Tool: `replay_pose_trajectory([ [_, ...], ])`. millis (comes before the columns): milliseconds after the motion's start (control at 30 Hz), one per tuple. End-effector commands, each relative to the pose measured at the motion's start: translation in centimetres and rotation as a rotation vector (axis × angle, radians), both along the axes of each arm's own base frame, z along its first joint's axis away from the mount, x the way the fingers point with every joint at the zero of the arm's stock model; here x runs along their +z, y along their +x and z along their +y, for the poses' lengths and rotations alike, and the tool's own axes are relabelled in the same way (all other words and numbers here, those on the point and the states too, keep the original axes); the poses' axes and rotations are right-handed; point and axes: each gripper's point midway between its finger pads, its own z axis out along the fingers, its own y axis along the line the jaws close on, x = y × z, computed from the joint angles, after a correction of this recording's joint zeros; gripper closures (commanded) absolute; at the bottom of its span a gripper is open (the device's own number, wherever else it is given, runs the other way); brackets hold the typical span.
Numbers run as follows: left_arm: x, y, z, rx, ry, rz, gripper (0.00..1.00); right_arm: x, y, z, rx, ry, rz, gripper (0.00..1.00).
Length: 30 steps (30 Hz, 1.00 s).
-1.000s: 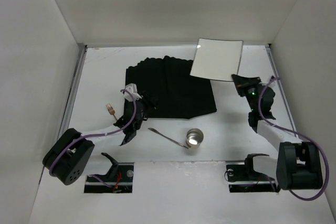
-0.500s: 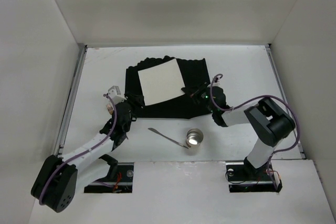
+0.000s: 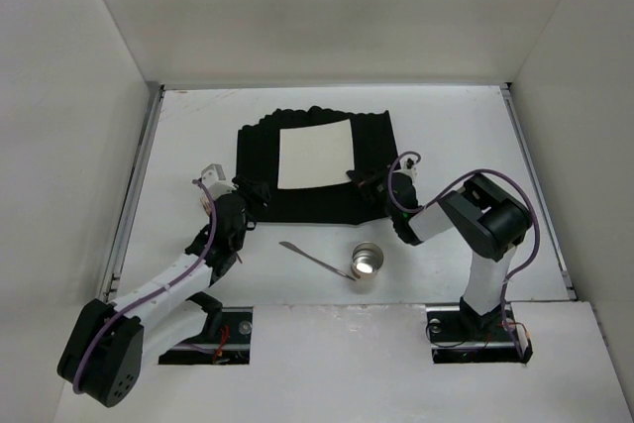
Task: Set the dinner table for one person
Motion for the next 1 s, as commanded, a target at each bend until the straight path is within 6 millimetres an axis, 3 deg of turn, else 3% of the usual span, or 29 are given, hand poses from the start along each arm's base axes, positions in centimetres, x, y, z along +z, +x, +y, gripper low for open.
replay_pose_trajectory([
  [0,-0.1,0.0,0.1,0.003,0.01,-0.006,0.57,12.0,0.2,1.2,0.01,0.344,-0.322,0.98],
  [233,-0.2,-0.3,0.1,0.009,0.022,-0.013,0.57,13.3,-0.9,1.4,0.051,0.344,-0.341,0.98],
  [567,-0.5,-0.5,0.1,0.012,0.036,-0.016,0.57,6.3,-2.1,2.8,0.069,0.306,-0.143,0.95],
  [667,-0.4,-0.5,0.0,0.01,0.036,-0.017,0.57,4.9,-2.3,2.7,0.067,0.285,-0.099,0.9],
  [867,-0.4,-0.4,-0.1,0.009,0.035,-0.02,0.57,2.7,-3.4,1.8,0.065,0.176,-0.031,0.63],
  [967,-0.4,-0.4,-0.3,0.005,0.034,-0.023,0.57,1.9,-4.0,1.0,0.063,0.098,0.0,0.57],
])
